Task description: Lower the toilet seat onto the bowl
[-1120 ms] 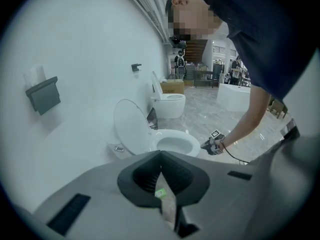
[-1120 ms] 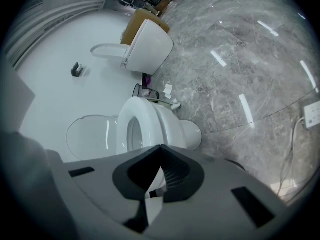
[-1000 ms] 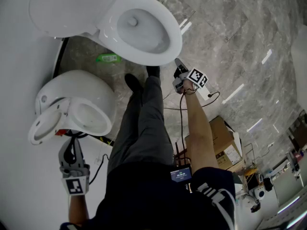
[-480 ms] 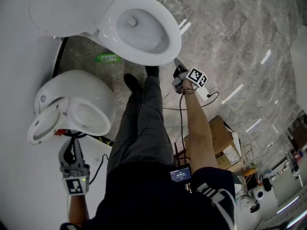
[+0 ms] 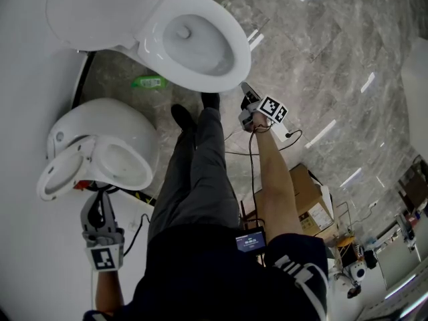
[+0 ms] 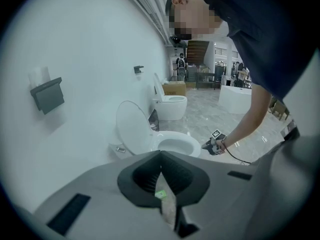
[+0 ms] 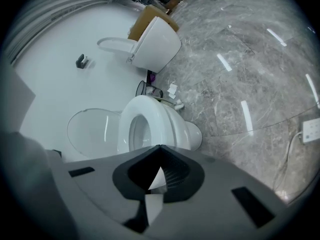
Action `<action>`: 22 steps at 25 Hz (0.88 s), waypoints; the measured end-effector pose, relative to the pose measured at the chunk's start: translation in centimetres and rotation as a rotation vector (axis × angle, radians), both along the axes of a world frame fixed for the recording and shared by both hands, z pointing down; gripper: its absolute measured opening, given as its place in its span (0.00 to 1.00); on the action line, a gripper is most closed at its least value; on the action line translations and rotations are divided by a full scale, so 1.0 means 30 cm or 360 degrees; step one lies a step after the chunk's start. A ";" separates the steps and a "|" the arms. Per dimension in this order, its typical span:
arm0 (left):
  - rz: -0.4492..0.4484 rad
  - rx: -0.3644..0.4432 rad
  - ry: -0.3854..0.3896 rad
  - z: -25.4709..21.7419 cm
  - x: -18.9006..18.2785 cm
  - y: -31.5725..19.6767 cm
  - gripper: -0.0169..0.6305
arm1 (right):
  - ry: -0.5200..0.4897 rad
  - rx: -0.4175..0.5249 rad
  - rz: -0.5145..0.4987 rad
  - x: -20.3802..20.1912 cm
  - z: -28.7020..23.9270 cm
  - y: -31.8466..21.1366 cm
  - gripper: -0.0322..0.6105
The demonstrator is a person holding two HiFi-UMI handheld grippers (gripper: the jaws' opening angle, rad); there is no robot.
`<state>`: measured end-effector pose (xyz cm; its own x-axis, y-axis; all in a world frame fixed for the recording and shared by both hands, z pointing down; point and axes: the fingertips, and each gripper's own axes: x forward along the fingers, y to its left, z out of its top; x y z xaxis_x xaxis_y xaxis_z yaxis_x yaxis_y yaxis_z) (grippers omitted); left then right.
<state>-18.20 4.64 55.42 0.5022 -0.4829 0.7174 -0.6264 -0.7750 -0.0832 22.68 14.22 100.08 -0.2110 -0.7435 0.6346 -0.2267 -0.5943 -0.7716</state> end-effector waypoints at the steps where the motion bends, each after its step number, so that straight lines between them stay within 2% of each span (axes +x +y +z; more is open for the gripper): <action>1: 0.0001 0.0007 0.0010 -0.006 0.004 -0.003 0.06 | 0.0023 0.0010 -0.0020 0.001 -0.021 -0.006 0.08; 10: -0.0001 0.0107 0.0143 -0.102 0.041 -0.037 0.06 | 0.0311 0.0177 -0.0281 -0.028 -0.345 -0.078 0.08; 17: -0.0014 0.0185 0.0280 -0.203 0.081 -0.095 0.06 | 0.0631 0.0417 -0.0546 -0.107 -0.715 -0.188 0.08; 22: -0.0019 0.0238 0.0359 -0.264 0.105 -0.126 0.06 | 0.0806 0.0534 -0.0630 -0.135 -0.906 -0.248 0.08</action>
<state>-15.05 0.87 47.50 0.6349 -0.5821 0.5080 -0.6513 -0.7569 -0.0534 18.63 6.80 72.91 -0.2453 -0.8440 0.4770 -0.7540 -0.1432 -0.6411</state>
